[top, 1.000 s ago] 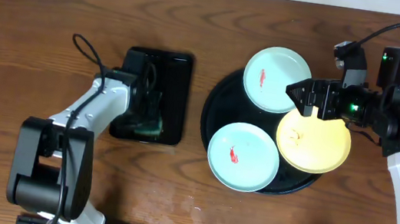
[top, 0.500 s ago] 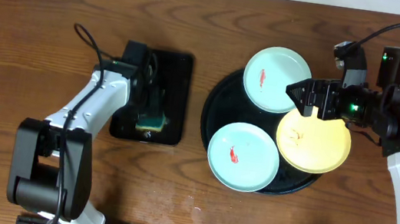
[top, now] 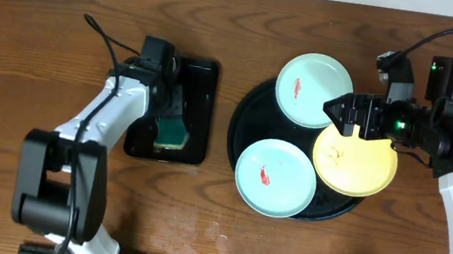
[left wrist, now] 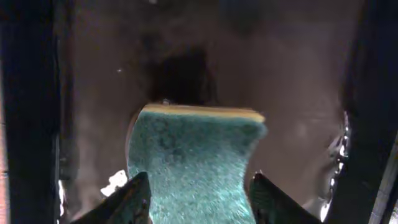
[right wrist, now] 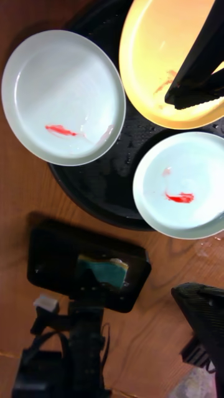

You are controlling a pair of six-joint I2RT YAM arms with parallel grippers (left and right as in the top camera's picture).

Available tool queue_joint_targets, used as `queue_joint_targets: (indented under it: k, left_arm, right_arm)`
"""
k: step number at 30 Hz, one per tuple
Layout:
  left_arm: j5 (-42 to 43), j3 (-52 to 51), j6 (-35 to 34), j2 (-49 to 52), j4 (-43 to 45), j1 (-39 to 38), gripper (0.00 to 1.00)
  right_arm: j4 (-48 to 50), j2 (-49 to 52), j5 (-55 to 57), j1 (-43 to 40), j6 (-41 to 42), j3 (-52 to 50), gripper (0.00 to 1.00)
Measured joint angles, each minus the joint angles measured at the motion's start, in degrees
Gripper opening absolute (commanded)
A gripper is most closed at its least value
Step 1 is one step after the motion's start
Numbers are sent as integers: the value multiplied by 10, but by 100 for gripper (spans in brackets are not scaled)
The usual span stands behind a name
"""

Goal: Clean dirty plates on tray and stack at the side

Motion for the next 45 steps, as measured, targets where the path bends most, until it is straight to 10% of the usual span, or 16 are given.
queue_joint_targets:
  k: [5, 11, 17, 25, 37, 41, 45]
  left_arm:
    - [0, 0, -7, 35, 6, -3, 8]
    - [-2, 4, -6, 41, 8, -7, 7]
    - [5, 24, -4, 37, -18, -10, 56]
    - [15, 32, -8, -14, -101, -13, 56]
    - [23, -17, -11, 9, -37, -35, 39]
    - [8, -18, -14, 19, -22, -37, 8]
    - [1, -18, -13, 22, -18, -38, 7]
  right_arm:
    - [-5, 0, 1, 0, 0, -13, 87]
    - [-5, 0, 2, 0, 0, -23, 86]
    - [-8, 0, 8, 0, 0, -23, 82]
    - [-39, 0, 50, 5, 3, -50, 72]
    - [-2, 13, 67, 50, 13, -207, 66]
    - [5, 13, 68, 51, 13, -219, 66]
    - [35, 13, 68, 52, 15, -252, 66]
